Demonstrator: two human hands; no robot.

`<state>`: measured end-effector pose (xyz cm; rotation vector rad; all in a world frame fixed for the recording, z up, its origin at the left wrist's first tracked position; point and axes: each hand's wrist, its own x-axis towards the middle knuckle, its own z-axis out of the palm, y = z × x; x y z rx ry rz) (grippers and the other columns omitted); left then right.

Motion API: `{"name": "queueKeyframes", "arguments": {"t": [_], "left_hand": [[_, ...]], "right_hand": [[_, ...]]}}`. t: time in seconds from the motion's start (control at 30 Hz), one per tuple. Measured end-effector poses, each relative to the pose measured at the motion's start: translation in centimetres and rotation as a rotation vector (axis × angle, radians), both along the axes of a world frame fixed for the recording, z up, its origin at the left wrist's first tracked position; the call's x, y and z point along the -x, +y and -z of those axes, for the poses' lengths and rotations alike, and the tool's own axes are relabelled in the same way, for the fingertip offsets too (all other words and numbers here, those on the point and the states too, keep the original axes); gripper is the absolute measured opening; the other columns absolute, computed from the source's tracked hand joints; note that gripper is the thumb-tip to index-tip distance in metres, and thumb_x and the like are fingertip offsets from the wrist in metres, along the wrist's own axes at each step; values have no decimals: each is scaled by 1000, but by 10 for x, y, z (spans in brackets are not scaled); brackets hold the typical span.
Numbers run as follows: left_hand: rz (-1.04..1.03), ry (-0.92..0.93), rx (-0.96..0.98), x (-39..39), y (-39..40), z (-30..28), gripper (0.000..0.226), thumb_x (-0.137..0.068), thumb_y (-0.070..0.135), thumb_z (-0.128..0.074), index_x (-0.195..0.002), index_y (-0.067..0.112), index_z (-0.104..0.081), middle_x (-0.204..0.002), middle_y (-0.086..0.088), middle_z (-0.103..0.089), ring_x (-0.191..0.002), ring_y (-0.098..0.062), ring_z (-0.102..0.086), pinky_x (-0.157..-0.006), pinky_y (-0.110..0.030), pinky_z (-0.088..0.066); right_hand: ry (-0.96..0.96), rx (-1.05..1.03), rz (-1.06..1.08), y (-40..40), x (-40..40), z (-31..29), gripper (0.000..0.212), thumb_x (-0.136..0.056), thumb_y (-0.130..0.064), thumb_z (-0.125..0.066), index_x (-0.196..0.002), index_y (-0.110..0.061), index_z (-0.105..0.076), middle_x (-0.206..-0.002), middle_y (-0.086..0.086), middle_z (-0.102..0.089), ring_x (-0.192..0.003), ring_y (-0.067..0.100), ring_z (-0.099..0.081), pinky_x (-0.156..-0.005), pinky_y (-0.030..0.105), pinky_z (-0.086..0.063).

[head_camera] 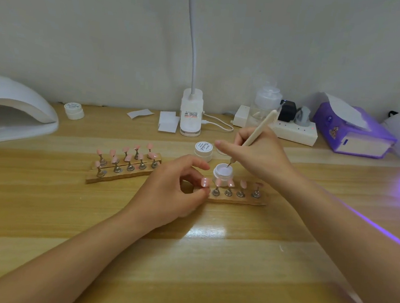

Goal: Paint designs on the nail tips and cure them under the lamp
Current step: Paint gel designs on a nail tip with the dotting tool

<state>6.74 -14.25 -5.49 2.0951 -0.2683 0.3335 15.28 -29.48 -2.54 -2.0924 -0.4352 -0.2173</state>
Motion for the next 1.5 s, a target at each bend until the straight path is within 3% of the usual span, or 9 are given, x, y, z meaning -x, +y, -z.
{"name": "queueKeyframes", "arguments": {"t": [0.1, 0.27, 0.37, 0.63, 0.83, 1.03, 1.2, 1.33, 1.5], "left_hand": [[22, 9, -7, -1, 1, 0, 29, -74, 1, -69, -94, 20, -61, -71, 5, -66, -71, -4, -61, -73, -19, -46], [42, 17, 0, -2, 2, 0, 25, -75, -1, -68, -94, 13, -64, -69, 7, -63, -72, -5, -61, -75, -15, -46], [49, 17, 10, -2, 2, 1, 25, -74, 2, -70, -94, 16, -64, -68, 9, -61, -70, -1, -60, -73, -11, -45], [56, 30, 21, -3, 1, 1, 36, -68, 11, -79, -92, 28, -60, -72, 7, -62, -71, 1, -57, -70, -6, -41], [75, 82, 24, -5, 3, -1, 35, -68, 10, -78, -90, 30, -60, -77, 5, -64, -74, 4, -57, -73, -5, -41], [94, 167, -21, -7, 7, -7, 28, -69, 13, -77, -89, 27, -63, -78, 9, -62, -76, 4, -56, -73, -7, -42], [81, 167, -24, -4, 3, -8, 21, -72, 17, -75, -80, 32, -64, -74, 10, -59, -68, 4, -53, -65, -6, -40], [48, 117, -30, -3, -3, -7, 19, -74, 18, -74, -73, 34, -63, -70, 1, -58, -63, 4, -50, -61, -4, -37], [31, 111, -46, -3, -4, -5, 12, -75, 15, -72, -75, 26, -67, -65, 5, -52, -65, 1, -49, -64, -7, -36]], "right_hand": [[-8, 79, 1, 3, -2, 2, 42, -75, -32, -71, -47, -17, -43, -33, -14, -44, -40, -1, -42, -48, 20, -35], [-11, 124, -3, 5, -2, 2, 38, -75, -26, -68, -47, -18, -43, -32, -10, -44, -28, 5, -45, -27, 12, -25], [-28, 142, 11, 6, -3, 5, 36, -73, -24, -67, -46, -19, -43, -34, -13, -45, -29, 5, -45, -33, 16, -32], [-10, 158, 2, 7, -2, 8, 32, -71, -19, -63, -47, -19, -41, -31, -9, -46, -26, 5, -45, -31, 15, -31], [-40, 61, 28, 4, -3, -7, 35, -71, -16, -64, -43, -16, -44, -47, -2, -52, -49, 7, -43, -54, 25, -38], [58, -99, 26, 0, -5, -13, 40, -77, -13, -64, -43, -14, -42, -31, -13, -45, -60, 13, -54, -56, 24, -40], [187, -259, 26, -2, -8, -7, 40, -79, -18, -68, -47, -13, -44, -37, -8, -52, -39, 2, -46, -49, 16, -39], [239, -302, 28, -2, -8, -7, 33, -80, -24, -69, -56, -9, -52, -38, -8, -54, -36, 0, -45, -43, 10, -39], [208, -259, 30, 1, -5, -8, 37, -80, -27, -69, -52, -10, -51, -42, -4, -55, -38, 0, -48, -54, 18, -42]]}}
